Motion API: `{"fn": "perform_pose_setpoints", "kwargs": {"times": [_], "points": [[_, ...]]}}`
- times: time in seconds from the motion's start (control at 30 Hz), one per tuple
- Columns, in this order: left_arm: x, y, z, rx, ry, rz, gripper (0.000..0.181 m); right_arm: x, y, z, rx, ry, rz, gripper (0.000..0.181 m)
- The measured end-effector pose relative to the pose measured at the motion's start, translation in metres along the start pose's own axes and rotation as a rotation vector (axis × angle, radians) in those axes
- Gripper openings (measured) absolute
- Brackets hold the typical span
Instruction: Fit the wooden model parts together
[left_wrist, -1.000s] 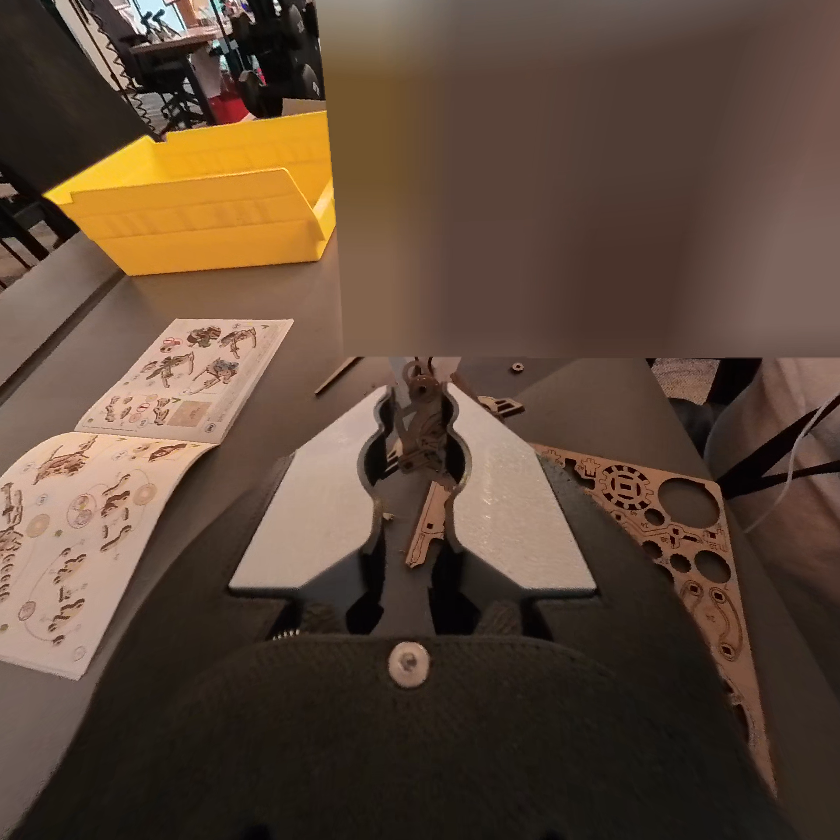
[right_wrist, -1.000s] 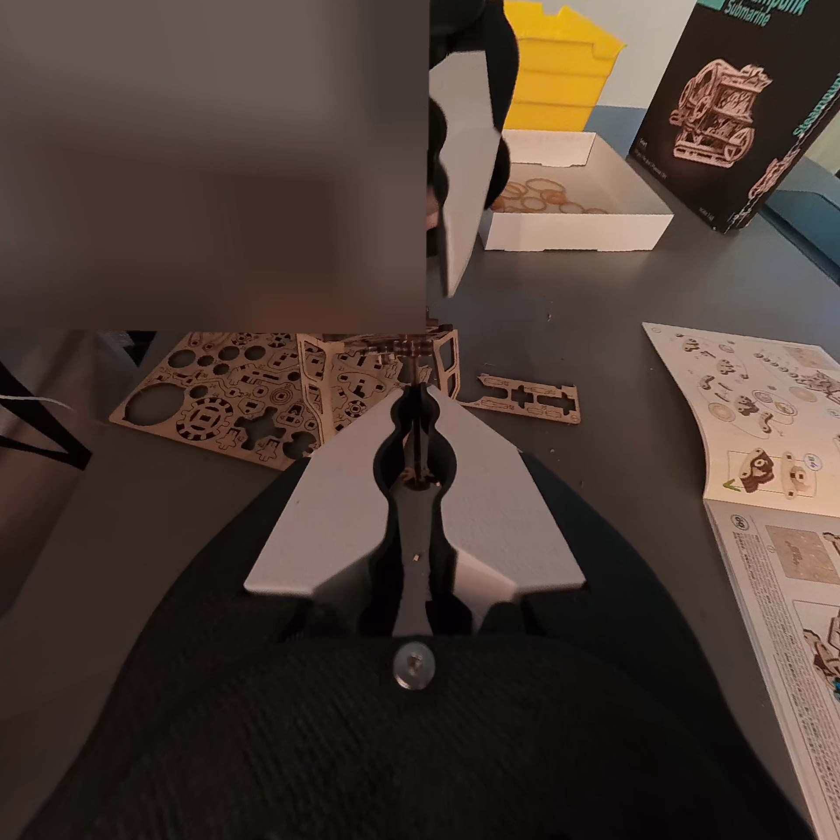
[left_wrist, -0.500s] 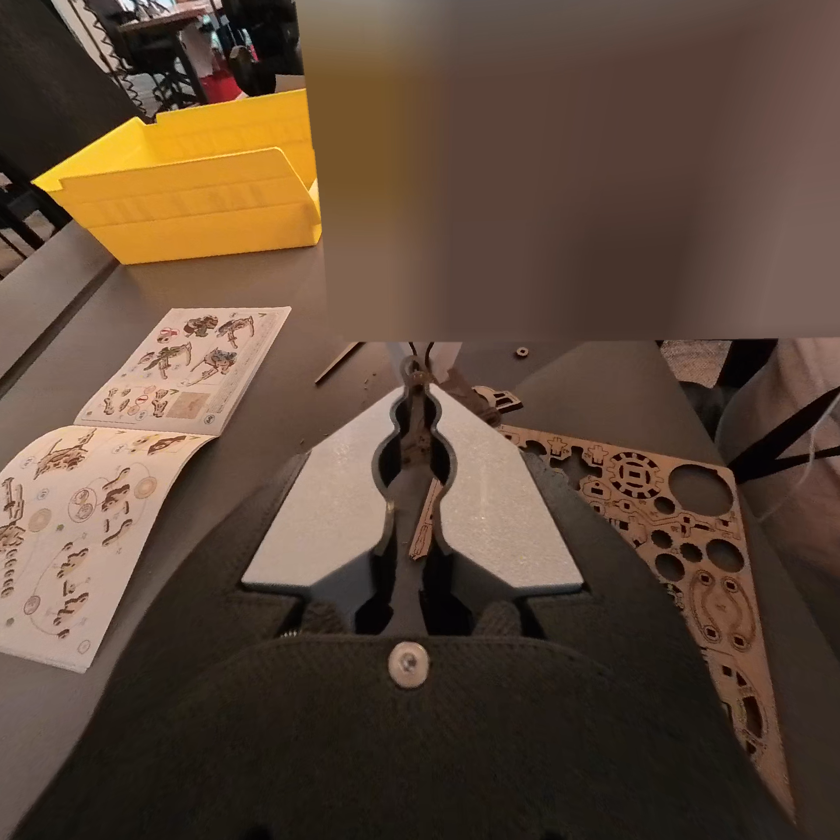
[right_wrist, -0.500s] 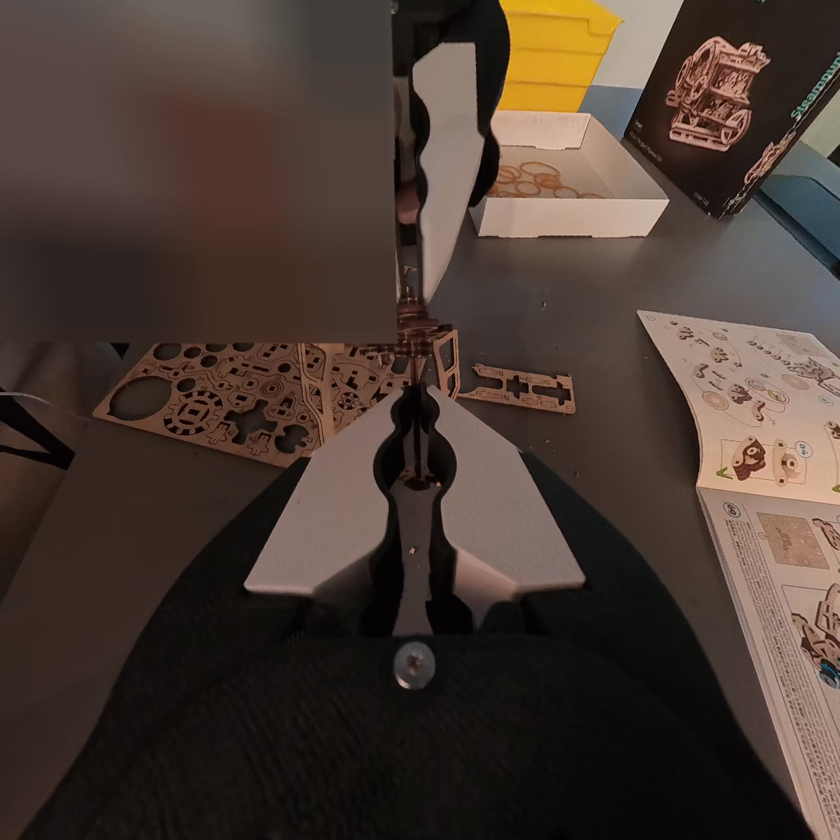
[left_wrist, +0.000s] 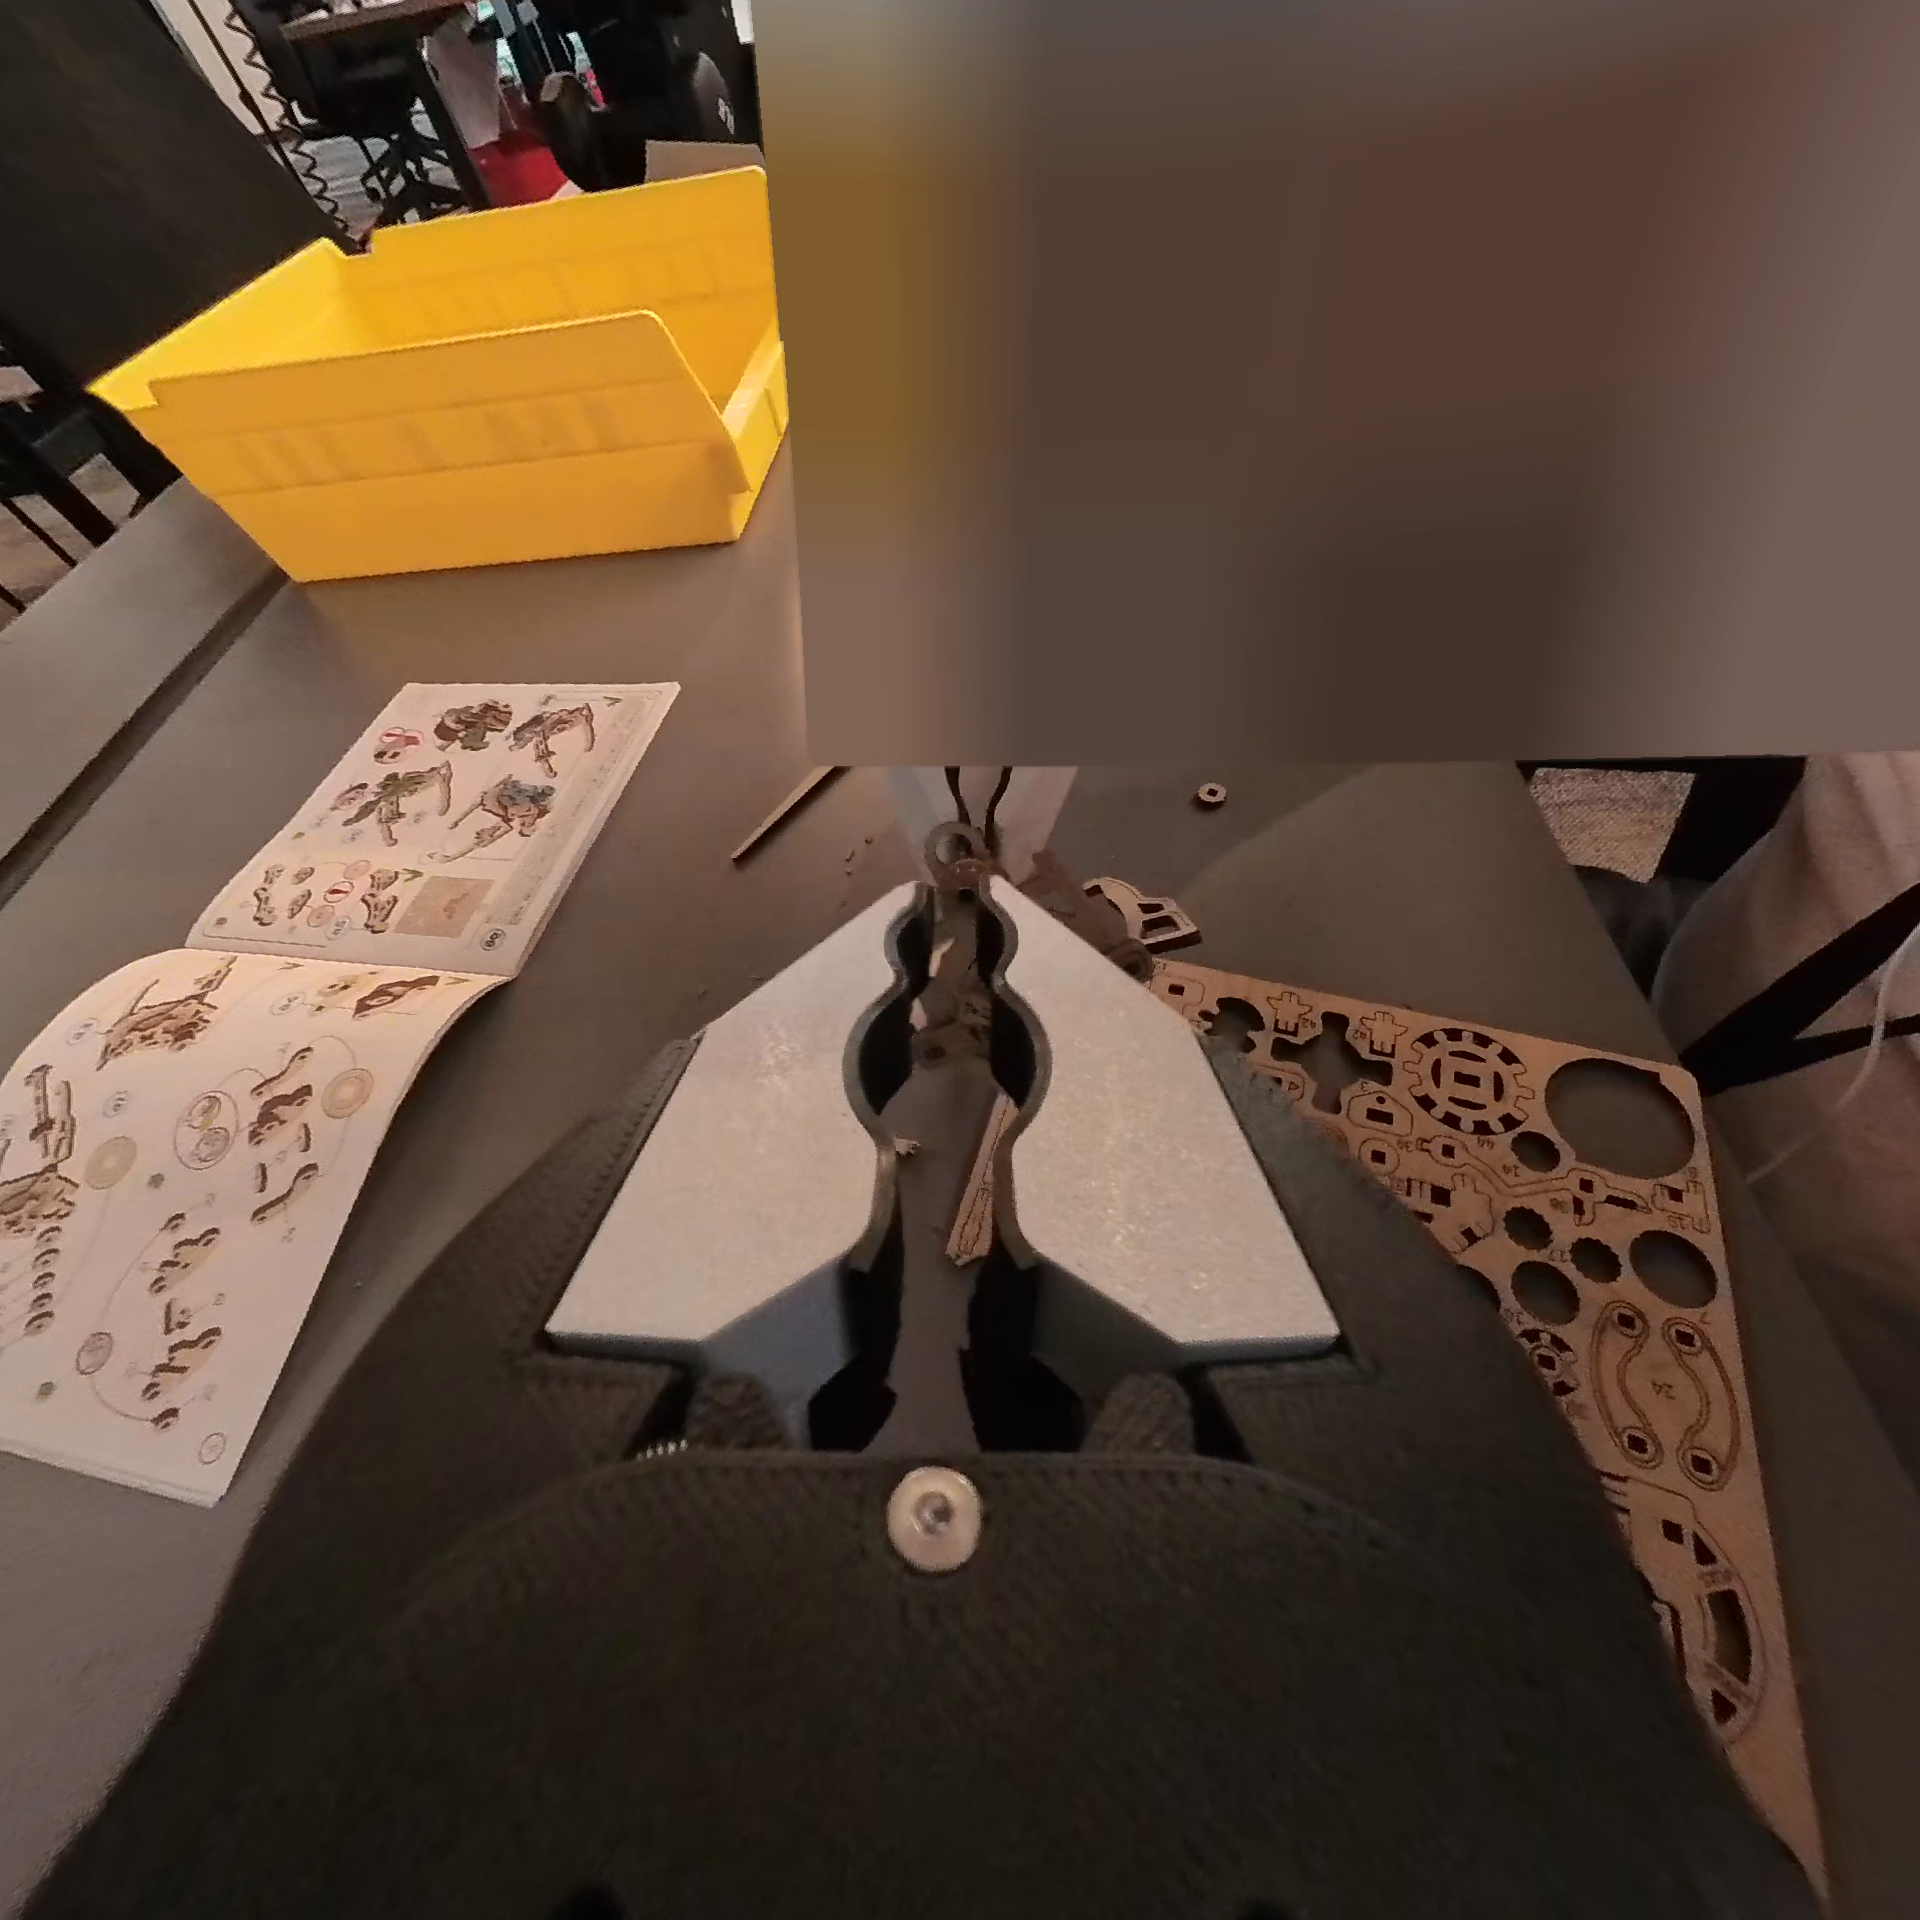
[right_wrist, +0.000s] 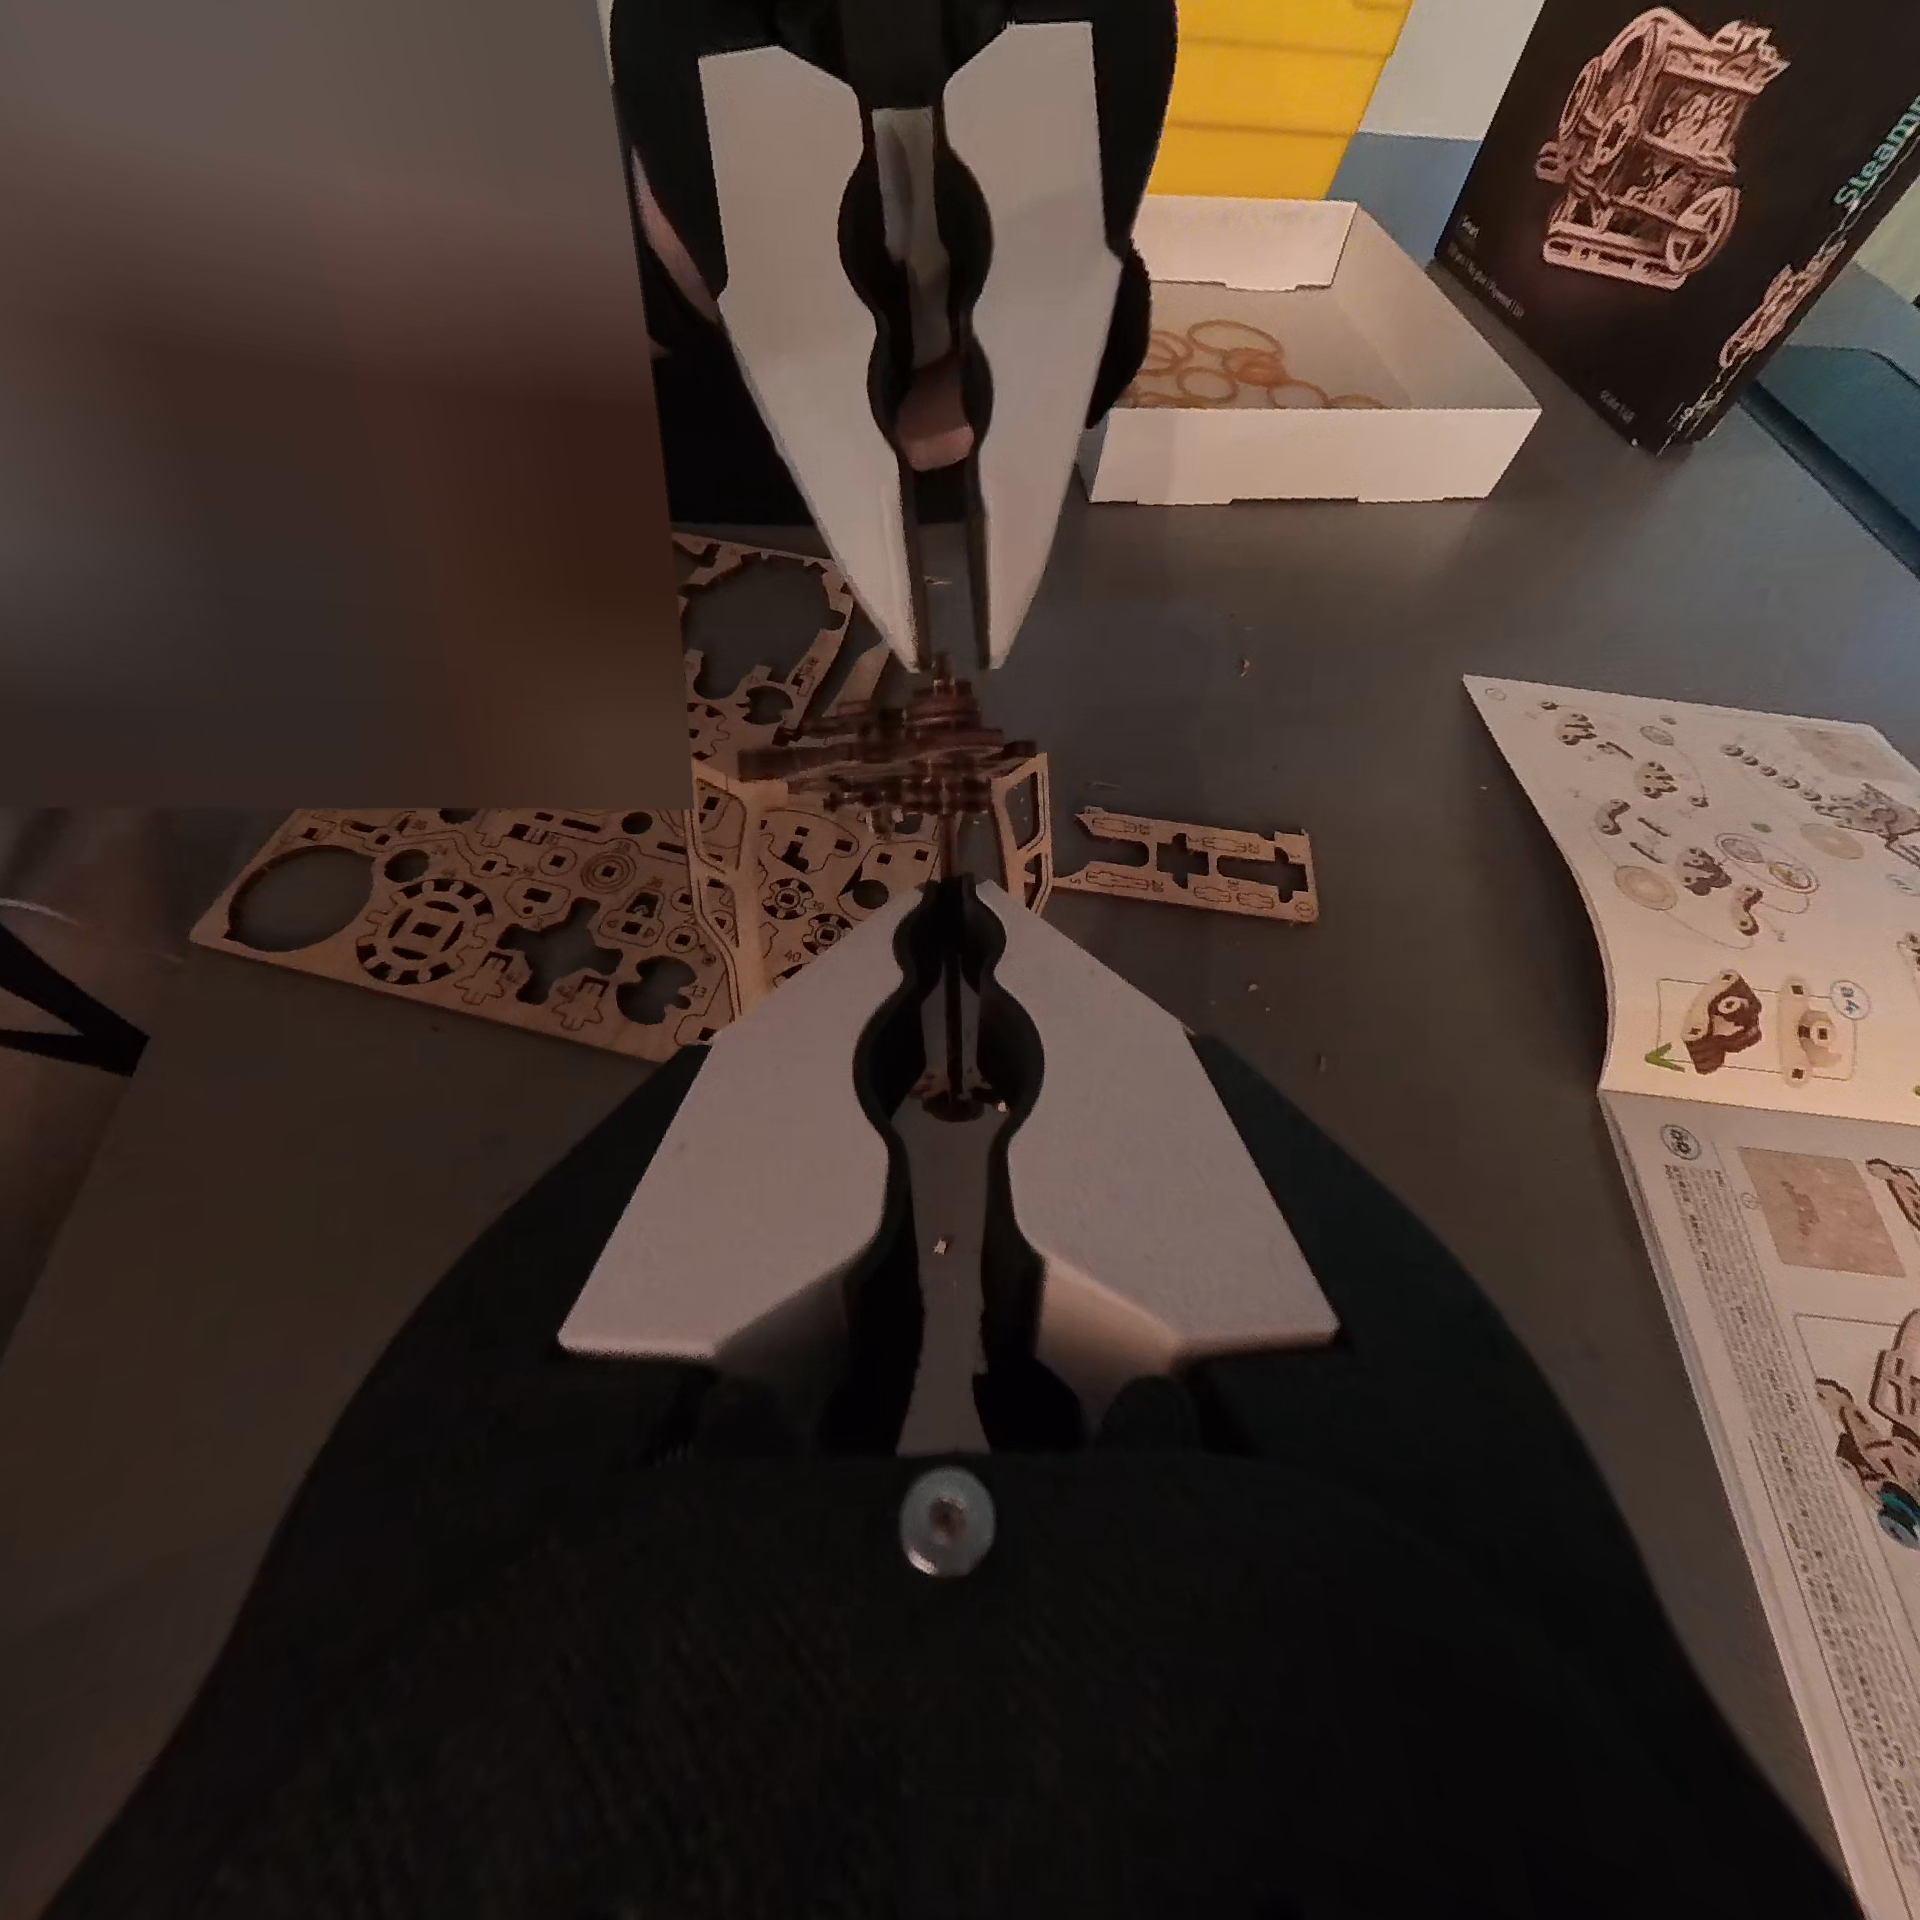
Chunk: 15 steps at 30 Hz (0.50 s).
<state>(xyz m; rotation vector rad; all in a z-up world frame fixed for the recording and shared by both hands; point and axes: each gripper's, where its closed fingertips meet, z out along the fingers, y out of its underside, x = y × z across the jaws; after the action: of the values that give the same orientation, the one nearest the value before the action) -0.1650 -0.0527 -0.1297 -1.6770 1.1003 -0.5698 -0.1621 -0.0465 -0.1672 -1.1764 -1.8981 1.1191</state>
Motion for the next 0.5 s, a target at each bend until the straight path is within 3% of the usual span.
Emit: {"fn": "perform_pose_setpoints", "kwargs": {"times": [0.27, 0.5], "points": [[-0.001, 0.001, 0.0, -0.012, -0.014, 0.005, 0.009, 0.0, 0.001, -0.001, -0.008, 0.001, -0.007, 0.0], [0.028, -0.042, -0.007, 0.095, 0.035, 0.062, 0.012, 0.024, 0.003, -0.014, 0.01, 0.098, 0.052, 0.0]]}}
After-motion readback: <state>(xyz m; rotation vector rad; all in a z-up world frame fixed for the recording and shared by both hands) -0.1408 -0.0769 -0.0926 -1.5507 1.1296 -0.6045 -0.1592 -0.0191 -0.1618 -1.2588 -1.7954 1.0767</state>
